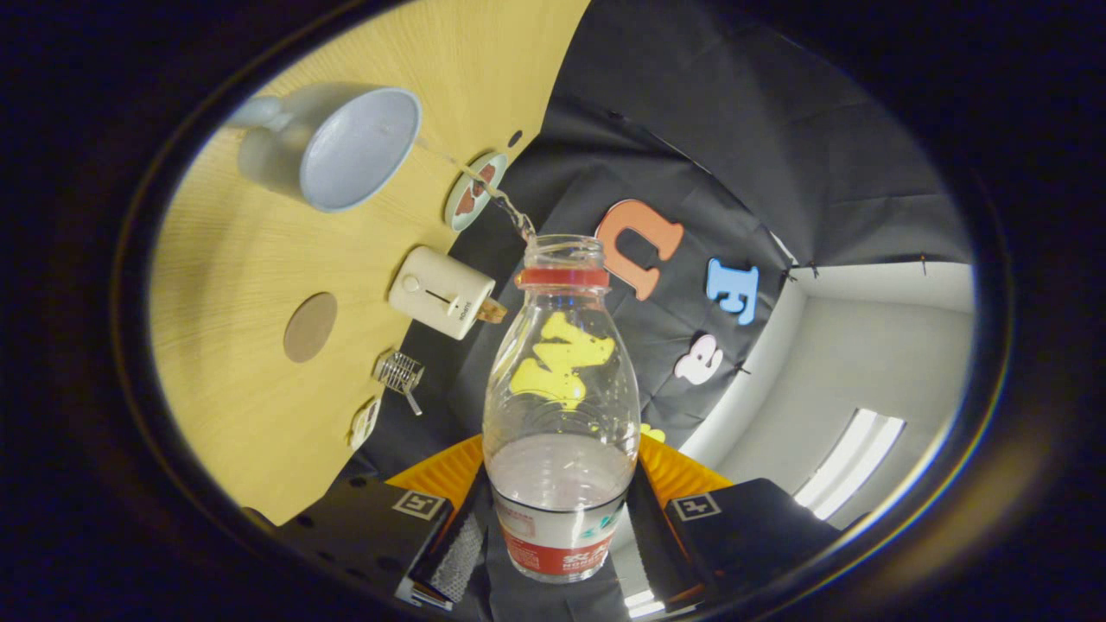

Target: Take the bottle from table, then pour the juice into the cup, finally place the bottle on the coaster

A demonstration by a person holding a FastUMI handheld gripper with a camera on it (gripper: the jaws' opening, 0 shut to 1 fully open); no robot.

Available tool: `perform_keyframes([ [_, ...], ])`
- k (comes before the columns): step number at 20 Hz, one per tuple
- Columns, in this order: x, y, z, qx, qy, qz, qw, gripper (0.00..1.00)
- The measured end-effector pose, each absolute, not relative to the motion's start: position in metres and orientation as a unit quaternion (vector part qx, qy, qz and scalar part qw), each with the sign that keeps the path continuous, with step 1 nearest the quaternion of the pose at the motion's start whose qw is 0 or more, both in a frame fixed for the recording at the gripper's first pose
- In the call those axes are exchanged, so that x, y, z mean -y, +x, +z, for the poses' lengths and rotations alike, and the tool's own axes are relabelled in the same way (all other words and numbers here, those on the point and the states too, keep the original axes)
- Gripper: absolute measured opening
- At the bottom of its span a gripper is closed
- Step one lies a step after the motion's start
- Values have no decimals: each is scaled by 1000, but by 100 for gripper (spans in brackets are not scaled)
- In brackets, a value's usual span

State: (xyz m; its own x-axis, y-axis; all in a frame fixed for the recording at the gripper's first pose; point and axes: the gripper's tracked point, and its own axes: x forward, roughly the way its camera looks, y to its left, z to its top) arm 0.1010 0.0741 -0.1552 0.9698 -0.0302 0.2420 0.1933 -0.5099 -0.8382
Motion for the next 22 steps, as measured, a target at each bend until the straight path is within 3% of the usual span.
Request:
perform_keyframes([
  [22, -73, 105, -159, 31, -903, -126, 411, 80],
])
